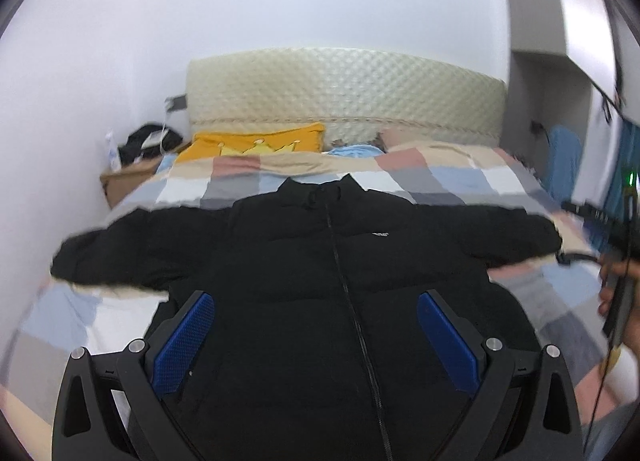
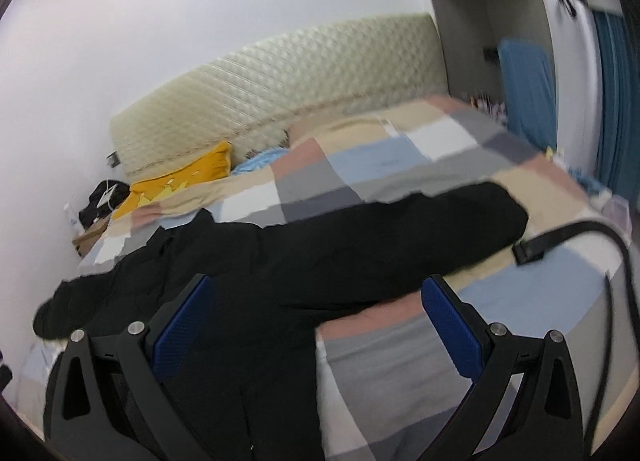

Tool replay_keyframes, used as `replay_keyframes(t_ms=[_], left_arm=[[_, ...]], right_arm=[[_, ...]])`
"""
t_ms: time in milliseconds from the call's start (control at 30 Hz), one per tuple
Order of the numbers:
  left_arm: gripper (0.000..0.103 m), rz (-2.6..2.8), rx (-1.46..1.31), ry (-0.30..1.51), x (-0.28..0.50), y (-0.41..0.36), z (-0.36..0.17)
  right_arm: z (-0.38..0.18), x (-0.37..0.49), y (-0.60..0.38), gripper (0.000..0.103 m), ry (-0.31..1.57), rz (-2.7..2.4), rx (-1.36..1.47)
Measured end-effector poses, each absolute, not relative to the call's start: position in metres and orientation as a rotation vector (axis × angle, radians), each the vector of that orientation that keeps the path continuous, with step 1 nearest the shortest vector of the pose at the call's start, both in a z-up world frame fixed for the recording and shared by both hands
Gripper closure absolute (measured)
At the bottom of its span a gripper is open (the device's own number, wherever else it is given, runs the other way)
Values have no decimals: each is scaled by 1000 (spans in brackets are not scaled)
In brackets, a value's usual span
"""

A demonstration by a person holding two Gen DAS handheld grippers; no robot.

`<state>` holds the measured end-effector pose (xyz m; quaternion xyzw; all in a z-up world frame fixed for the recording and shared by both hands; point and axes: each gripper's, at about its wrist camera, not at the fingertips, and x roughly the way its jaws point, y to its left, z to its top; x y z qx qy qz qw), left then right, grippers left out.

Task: Fold large clothes
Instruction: 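Reach the right gripper to the jacket sleeve cuff and grasp it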

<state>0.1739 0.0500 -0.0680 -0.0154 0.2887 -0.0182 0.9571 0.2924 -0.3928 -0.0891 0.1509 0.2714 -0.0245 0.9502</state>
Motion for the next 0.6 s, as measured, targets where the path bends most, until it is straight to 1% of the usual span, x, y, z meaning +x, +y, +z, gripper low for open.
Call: replay_keyframes(t_ms=[200,300,367,400,500,600], left_arm=[[0,-3,-160,630,182,81,-87],[0,9,-177,663,185,85,-98],[0,18,-173,670,185,86,-104],[0,19,-174,673,185,86,-107],[0,24,-177,679,187,86,-111],[0,32,-172,683,190,84,-114]], right_arm=[[-113,318,-442,0,543,-145,366],[-127,321,-479,0,490,-193,465],[-137,322,-499,2,479,-217,520],[-143,324,-508,4,480,-231,530],[-157,332,-522,8,516,-255,503],[-180,344,-530,11,597,-264,424]])
